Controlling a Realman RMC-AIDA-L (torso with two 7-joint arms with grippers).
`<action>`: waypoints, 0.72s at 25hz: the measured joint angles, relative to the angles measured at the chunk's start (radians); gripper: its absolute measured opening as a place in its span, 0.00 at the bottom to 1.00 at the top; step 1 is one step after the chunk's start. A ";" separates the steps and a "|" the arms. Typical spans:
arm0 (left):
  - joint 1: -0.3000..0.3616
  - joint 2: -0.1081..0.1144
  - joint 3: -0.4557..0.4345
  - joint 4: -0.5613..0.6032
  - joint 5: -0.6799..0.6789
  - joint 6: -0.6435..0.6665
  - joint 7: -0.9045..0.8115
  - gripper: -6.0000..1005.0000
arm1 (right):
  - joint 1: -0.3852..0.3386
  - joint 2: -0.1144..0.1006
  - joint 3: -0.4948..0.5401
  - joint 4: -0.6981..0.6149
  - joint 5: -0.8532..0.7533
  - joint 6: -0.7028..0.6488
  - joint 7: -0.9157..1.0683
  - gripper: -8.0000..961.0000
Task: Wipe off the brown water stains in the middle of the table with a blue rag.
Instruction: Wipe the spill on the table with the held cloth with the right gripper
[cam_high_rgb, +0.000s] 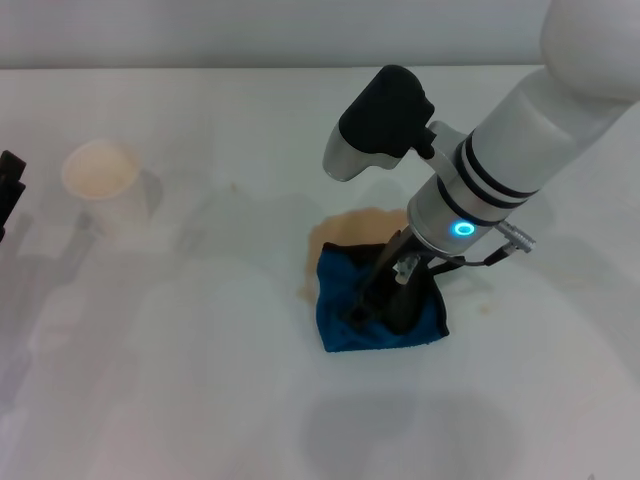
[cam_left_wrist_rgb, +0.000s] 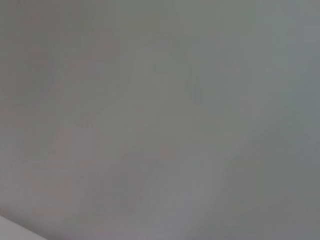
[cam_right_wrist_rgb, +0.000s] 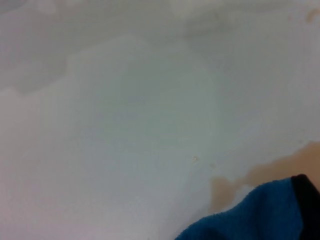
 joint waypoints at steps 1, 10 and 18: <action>0.000 0.000 0.000 0.000 0.000 0.000 0.000 0.89 | 0.001 0.000 0.001 0.000 -0.004 0.000 0.000 0.38; -0.003 0.000 -0.004 0.000 -0.002 0.000 0.002 0.89 | 0.003 0.002 -0.001 0.000 -0.028 0.008 0.000 0.62; -0.003 0.000 -0.005 0.010 -0.002 -0.002 0.005 0.89 | 0.001 0.007 -0.030 -0.020 -0.032 0.016 -0.001 0.41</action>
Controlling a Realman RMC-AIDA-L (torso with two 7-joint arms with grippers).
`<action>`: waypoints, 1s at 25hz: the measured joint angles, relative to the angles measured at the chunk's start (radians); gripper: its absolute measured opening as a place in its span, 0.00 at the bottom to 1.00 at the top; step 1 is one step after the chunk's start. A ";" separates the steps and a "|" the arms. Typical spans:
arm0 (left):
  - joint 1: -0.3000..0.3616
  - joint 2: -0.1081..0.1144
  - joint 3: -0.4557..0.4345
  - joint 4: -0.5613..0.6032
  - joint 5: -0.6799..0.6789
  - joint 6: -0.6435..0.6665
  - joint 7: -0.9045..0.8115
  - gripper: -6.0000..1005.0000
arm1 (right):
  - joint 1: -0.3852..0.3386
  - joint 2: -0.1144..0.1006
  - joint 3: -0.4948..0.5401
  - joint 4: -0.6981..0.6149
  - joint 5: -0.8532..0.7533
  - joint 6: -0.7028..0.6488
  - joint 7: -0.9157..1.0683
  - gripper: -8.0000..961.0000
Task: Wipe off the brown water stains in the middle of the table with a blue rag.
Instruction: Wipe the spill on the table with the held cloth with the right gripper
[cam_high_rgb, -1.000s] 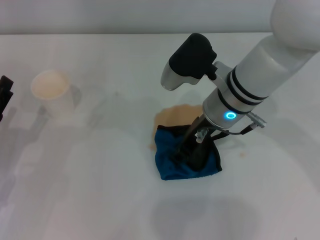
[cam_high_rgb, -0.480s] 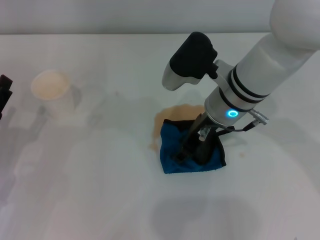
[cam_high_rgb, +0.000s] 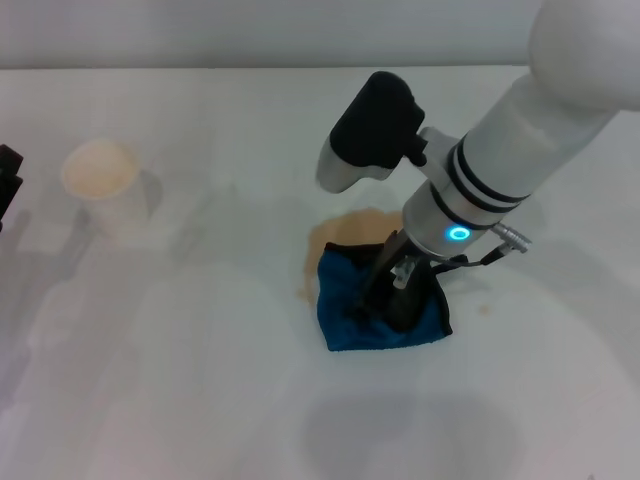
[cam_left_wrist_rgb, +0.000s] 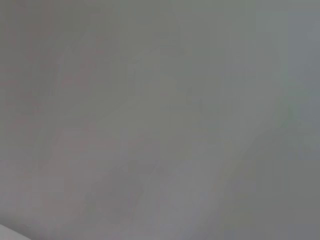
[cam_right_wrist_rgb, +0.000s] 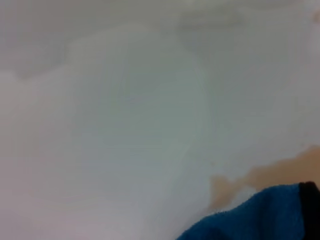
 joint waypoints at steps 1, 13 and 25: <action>0.000 0.000 0.000 0.000 0.000 0.000 0.000 0.89 | 0.000 0.001 -0.008 -0.005 0.001 0.004 0.000 0.37; 0.000 0.000 0.002 0.010 0.000 -0.006 0.002 0.89 | 0.005 0.004 -0.095 -0.062 0.053 0.065 0.000 0.15; 0.002 0.000 0.005 0.013 0.004 -0.006 0.001 0.89 | 0.005 0.003 -0.141 -0.063 0.075 0.127 0.000 0.07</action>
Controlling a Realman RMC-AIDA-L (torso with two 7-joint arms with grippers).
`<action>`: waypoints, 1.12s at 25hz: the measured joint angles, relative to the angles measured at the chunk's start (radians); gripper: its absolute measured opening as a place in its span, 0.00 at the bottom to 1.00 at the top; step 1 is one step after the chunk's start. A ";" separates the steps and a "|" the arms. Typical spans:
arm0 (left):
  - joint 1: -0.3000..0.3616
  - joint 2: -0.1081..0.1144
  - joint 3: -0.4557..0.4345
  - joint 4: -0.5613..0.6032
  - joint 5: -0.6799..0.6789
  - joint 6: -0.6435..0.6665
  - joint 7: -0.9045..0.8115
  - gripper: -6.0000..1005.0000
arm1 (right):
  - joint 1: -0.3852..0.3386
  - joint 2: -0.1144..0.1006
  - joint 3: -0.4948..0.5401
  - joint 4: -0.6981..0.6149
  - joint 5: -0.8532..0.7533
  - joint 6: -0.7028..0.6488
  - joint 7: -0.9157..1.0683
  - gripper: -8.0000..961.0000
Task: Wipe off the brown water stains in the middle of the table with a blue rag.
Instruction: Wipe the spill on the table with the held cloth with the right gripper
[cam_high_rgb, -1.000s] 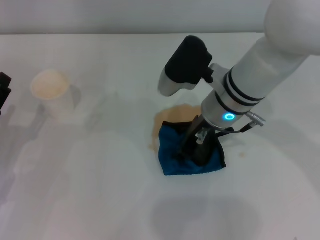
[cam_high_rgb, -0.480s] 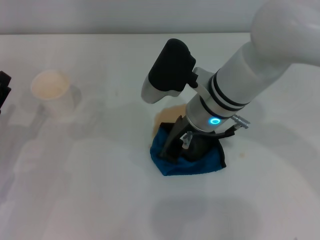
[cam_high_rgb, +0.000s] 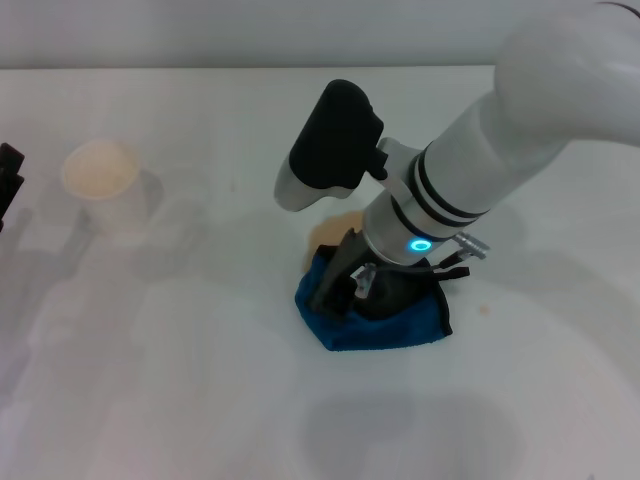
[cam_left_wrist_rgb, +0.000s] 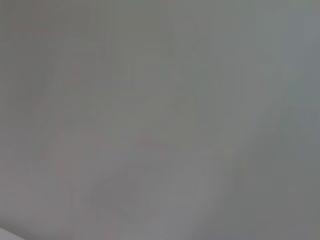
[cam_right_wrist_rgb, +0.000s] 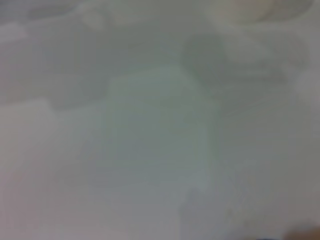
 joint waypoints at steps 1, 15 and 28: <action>0.000 0.000 0.000 0.000 0.001 0.000 0.000 0.89 | 0.002 0.000 -0.007 -0.001 0.005 0.007 0.000 0.07; -0.002 -0.001 0.000 0.000 0.004 0.003 -0.004 0.89 | 0.016 0.000 -0.095 0.002 0.049 0.156 0.001 0.05; -0.002 -0.002 0.000 0.000 0.004 0.007 -0.006 0.89 | 0.005 0.000 -0.160 0.057 0.039 0.311 0.001 0.05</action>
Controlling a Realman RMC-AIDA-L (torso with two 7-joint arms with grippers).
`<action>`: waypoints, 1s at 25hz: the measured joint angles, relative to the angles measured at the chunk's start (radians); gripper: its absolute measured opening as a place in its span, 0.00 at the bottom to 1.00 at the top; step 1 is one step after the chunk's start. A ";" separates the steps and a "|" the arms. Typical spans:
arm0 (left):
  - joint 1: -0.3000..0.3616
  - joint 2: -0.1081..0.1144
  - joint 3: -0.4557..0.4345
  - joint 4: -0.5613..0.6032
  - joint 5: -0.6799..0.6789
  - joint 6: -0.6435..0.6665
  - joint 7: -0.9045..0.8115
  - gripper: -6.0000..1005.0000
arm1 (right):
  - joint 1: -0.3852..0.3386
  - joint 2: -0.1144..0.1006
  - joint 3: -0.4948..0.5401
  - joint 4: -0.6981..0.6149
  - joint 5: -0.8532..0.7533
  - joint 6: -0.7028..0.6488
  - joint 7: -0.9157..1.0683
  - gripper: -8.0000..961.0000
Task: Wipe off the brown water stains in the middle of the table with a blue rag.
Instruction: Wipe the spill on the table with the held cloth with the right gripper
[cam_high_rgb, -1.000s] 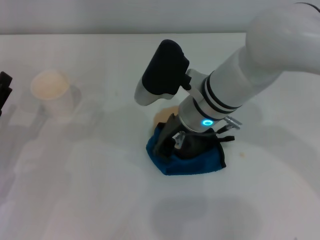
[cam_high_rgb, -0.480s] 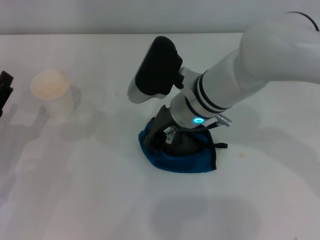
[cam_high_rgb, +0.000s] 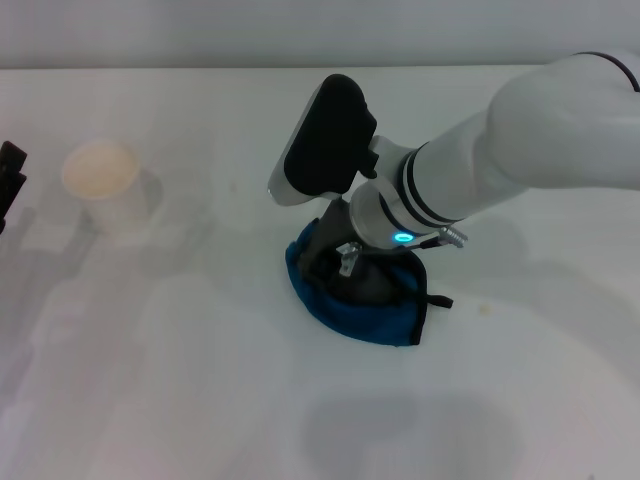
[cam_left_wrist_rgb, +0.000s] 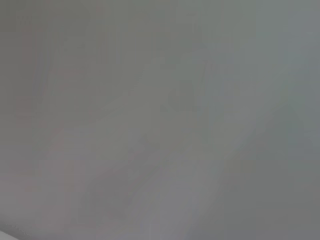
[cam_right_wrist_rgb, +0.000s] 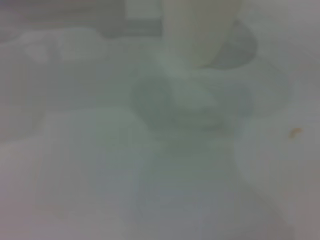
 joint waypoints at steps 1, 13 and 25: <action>0.000 0.000 0.000 0.000 0.000 0.000 0.000 0.89 | 0.000 0.000 -0.001 0.007 -0.001 0.012 0.000 0.05; 0.000 -0.002 0.000 -0.001 -0.003 0.000 0.000 0.89 | -0.002 0.000 0.008 0.096 -0.031 0.129 0.000 0.05; 0.006 -0.002 -0.002 -0.001 -0.007 0.011 0.000 0.89 | -0.018 -0.012 0.099 0.158 -0.117 0.157 0.000 0.05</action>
